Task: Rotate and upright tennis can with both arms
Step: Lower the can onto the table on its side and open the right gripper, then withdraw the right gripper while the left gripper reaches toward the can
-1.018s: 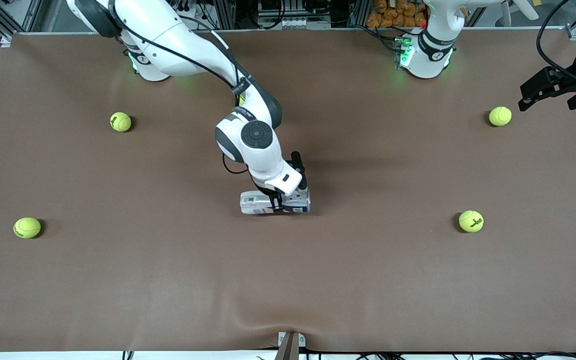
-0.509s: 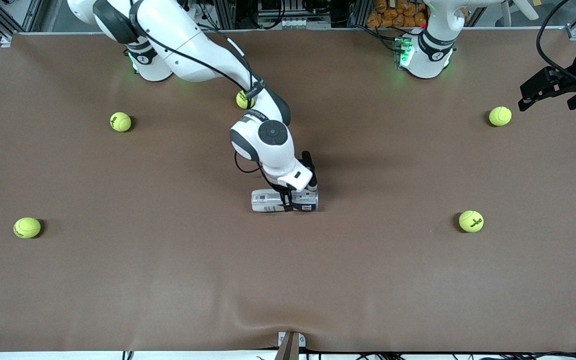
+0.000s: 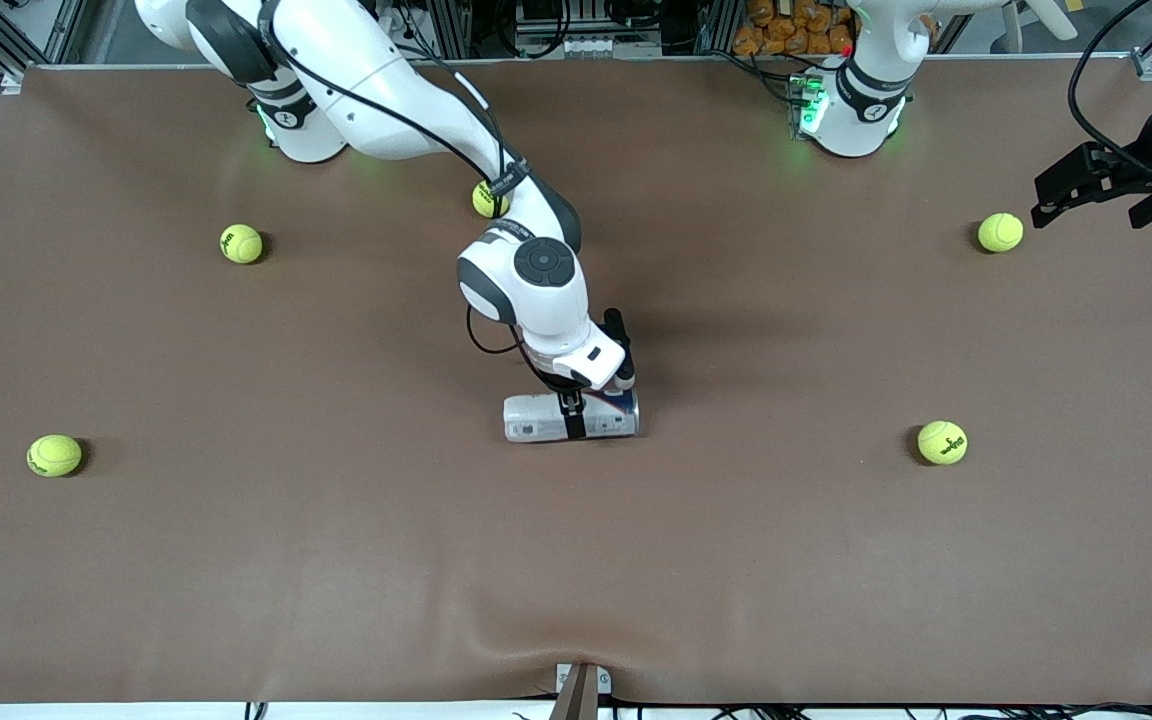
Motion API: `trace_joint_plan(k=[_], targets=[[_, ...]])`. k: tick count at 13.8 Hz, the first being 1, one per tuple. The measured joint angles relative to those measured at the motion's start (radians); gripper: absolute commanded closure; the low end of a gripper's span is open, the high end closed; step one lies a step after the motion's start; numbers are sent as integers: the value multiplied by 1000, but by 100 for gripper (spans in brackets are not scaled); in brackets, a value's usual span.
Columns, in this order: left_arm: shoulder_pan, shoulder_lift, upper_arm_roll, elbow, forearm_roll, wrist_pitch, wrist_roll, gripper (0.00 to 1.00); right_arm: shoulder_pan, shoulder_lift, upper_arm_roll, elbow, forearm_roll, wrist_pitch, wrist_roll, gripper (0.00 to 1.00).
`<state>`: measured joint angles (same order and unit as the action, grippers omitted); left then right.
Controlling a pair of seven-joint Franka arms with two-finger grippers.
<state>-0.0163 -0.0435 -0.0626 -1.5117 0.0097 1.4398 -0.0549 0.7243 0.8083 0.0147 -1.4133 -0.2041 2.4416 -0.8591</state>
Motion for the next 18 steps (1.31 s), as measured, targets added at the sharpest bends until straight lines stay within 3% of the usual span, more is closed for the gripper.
trace_joint_plan(k=[3, 8, 15, 18], targets=[[0, 3, 0, 0, 0, 0, 1, 0, 1, -65, 2, 7, 7, -84, 8, 0], [-2, 52, -2, -4, -53, -3, 1, 0, -38, -193, -7, 8, 124, -263, 29, 0], [-12, 371, -7, -24, -440, 78, -5, 0, -256, -276, -13, 7, 131, -387, 265, 0], [-16, 472, -10, -89, -637, 174, -4, 0, -366, -336, -15, 4, 191, -521, 324, 0]])
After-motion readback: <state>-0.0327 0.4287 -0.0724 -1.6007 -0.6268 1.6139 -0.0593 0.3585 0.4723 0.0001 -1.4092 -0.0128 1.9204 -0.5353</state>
